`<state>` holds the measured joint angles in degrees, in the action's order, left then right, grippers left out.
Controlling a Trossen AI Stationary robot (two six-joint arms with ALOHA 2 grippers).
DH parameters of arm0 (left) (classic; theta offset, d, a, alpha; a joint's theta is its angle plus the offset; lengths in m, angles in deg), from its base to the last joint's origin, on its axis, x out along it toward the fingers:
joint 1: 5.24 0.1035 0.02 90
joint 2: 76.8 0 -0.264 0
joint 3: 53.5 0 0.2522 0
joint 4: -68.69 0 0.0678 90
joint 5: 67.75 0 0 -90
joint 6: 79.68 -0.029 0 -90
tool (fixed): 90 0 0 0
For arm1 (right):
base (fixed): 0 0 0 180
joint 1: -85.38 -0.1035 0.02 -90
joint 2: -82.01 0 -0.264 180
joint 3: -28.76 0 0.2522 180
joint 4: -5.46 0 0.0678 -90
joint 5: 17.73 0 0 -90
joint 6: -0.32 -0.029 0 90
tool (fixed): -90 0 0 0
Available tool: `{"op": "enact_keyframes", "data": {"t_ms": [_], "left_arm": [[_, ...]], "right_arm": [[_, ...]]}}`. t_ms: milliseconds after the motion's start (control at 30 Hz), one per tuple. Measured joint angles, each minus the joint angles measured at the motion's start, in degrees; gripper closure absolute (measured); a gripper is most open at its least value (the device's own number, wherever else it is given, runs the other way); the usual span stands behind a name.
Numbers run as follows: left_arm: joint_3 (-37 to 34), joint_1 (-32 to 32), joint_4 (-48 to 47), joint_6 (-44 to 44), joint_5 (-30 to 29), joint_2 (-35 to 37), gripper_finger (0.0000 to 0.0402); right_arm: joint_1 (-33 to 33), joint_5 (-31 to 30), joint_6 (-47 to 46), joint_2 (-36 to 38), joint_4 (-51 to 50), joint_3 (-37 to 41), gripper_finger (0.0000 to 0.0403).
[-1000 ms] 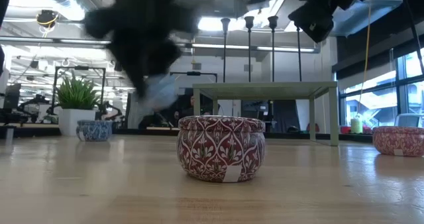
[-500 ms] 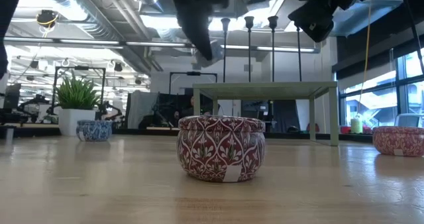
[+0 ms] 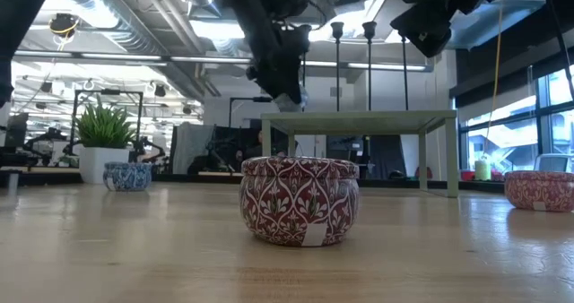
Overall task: Pick & Place candle stick holders
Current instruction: Put the patterned light blue scented candle on the shelf aligned with the black candle holder
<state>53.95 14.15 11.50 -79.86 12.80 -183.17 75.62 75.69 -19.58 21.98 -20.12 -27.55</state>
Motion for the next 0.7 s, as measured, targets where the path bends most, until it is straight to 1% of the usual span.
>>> {"op": "enact_keyframes", "data": {"t_ms": [200,367,500,700], "left_arm": [[0.1,-0.1,2.0,-2.1,-4.7,-1.5,0.0089],[0.0,-0.1,1.9,-2.3,-4.5,-1.4,0.0069],[0.0,-0.1,2.4,-3.2,-4.7,-1.3,0.0061],[0.0,-0.6,2.9,-3.6,-8.2,-1.1,0.0059]], "right_arm": [[0.0,0.0,0.0,0.0,-0.2,0.0,0.0231],[0.0,0.0,0.0,0.0,-0.6,0.0,0.0231],[0.0,0.0,0.0,0.0,-0.7,0.0,0.0231],[0.0,0.0,0.0,0.0,-0.8,0.0,0.0231]]}}
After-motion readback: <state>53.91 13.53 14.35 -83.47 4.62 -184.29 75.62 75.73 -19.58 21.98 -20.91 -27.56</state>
